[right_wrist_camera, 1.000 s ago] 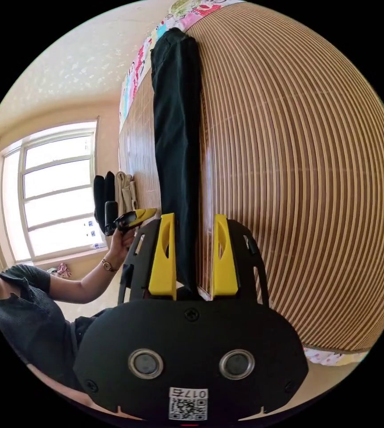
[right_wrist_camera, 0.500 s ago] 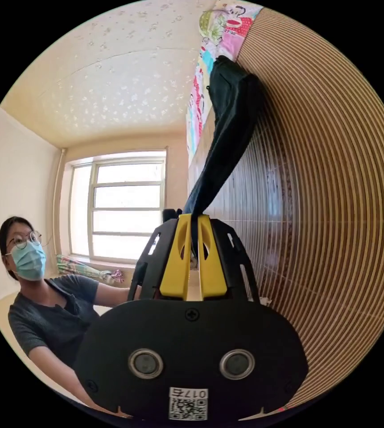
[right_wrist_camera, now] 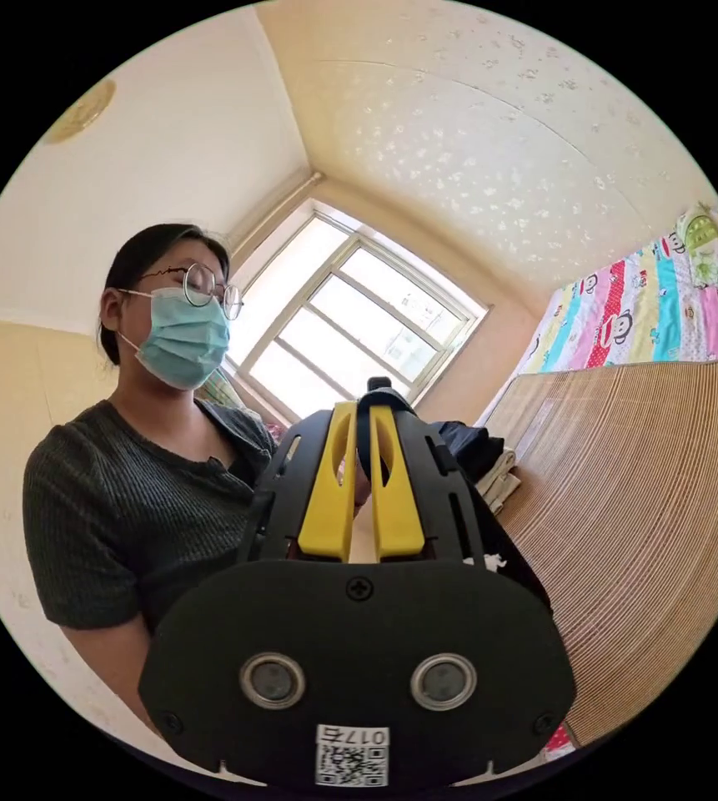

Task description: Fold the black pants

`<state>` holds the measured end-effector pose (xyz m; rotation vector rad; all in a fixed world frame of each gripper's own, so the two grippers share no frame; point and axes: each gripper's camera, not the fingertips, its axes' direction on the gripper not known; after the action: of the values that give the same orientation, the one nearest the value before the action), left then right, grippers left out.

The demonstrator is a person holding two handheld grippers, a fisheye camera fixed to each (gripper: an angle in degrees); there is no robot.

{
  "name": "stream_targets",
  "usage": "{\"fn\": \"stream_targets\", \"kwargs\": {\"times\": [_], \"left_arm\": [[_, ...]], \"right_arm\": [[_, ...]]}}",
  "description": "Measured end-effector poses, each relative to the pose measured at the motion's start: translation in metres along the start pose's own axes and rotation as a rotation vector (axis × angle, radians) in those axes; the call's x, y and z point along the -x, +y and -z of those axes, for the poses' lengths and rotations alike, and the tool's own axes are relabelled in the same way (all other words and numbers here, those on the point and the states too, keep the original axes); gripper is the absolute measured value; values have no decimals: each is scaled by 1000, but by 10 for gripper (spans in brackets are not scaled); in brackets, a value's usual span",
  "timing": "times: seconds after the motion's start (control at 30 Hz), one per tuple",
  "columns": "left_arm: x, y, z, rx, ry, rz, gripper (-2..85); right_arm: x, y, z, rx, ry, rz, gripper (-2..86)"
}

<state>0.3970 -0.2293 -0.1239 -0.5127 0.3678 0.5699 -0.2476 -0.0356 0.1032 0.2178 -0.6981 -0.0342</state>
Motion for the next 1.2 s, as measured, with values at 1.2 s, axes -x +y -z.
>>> {"fn": "stream_targets", "kwargs": {"times": [1.2], "left_arm": [[352,220,-131,375,-413,752,134]], "right_arm": [[-364,211,-55,269,429,-853,172]]}}
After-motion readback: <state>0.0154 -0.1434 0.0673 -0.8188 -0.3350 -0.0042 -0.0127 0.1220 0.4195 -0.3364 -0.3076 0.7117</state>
